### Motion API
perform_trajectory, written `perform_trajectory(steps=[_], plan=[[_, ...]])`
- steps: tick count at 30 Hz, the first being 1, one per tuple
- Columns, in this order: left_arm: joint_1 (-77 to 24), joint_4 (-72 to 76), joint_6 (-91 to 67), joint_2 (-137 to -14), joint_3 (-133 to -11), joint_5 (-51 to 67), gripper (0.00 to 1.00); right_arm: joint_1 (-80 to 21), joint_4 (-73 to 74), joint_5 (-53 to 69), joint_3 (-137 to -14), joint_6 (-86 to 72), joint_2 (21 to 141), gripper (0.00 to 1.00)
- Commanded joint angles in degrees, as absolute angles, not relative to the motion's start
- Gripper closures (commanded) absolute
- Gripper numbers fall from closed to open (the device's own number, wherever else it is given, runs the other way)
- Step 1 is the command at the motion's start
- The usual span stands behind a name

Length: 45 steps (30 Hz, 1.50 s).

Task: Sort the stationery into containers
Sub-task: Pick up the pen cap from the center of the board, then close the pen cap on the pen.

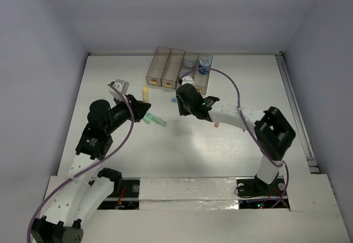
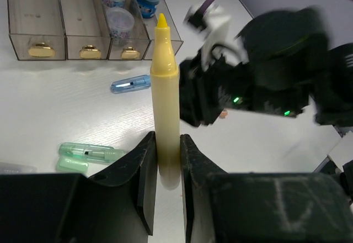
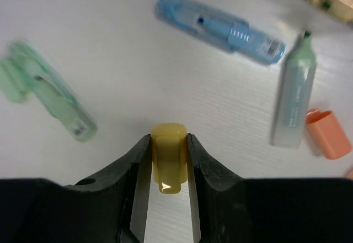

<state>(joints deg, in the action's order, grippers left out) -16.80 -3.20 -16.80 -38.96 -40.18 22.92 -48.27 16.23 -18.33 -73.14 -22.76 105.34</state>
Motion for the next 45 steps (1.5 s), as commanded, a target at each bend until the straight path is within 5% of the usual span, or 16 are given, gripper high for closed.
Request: perform_trajectory(steps=[1,15,45], plan=[[-16.6,-0.4,-17.3,-39.9,-41.2,24.8,1.00,-48.3,5.0,-19.6,-76.6,-24.2,96.5,0.96],[-16.6,-0.4,-17.3,-44.3,-41.3,26.7,1.00,-48.3,-19.7,-10.6,-83.7,-33.0,92.5,0.96],[-16.1,0.3,-17.4,-42.6,-41.6,22.9,1.00,-53.7,-18.3,-8.4,-87.4,-35.2,99.2,0.94]])
